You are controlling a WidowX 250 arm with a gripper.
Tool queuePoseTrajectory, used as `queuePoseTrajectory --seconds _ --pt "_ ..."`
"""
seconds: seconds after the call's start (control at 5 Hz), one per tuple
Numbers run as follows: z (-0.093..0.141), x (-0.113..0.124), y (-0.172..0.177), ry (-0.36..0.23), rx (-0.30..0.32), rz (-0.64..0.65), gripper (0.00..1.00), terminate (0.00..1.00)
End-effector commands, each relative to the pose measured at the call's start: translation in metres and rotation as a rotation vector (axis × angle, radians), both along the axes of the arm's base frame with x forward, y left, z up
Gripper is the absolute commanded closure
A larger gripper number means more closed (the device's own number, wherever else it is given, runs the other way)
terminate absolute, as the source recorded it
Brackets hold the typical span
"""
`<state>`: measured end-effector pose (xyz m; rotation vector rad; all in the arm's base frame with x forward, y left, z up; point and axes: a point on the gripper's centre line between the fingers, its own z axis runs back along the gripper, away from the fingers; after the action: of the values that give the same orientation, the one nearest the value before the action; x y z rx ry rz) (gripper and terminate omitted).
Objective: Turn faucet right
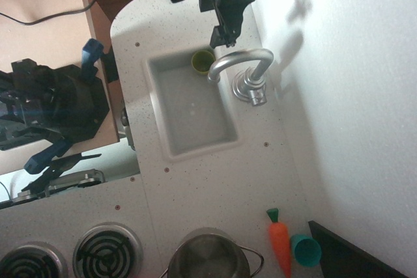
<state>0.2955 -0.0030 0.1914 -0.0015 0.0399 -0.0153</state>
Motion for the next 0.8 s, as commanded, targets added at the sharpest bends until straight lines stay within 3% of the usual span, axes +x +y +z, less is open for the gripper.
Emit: queuePoseTrajectory --seconds 0.0,0.2,0.4,0.6 --pt "0.000 0.000 0.000 0.000 0.000 0.000 0.00 0.00" --pt "-0.019 0.024 -0.032 0.076 -0.245 -0.168 0.00 0.00" --pt "-0.048 0.052 -0.085 -0.070 -0.491 -0.468 0.00 0.00" --pt "-0.051 0.069 -0.134 -0.281 -0.727 -0.790 0.00 0.00"
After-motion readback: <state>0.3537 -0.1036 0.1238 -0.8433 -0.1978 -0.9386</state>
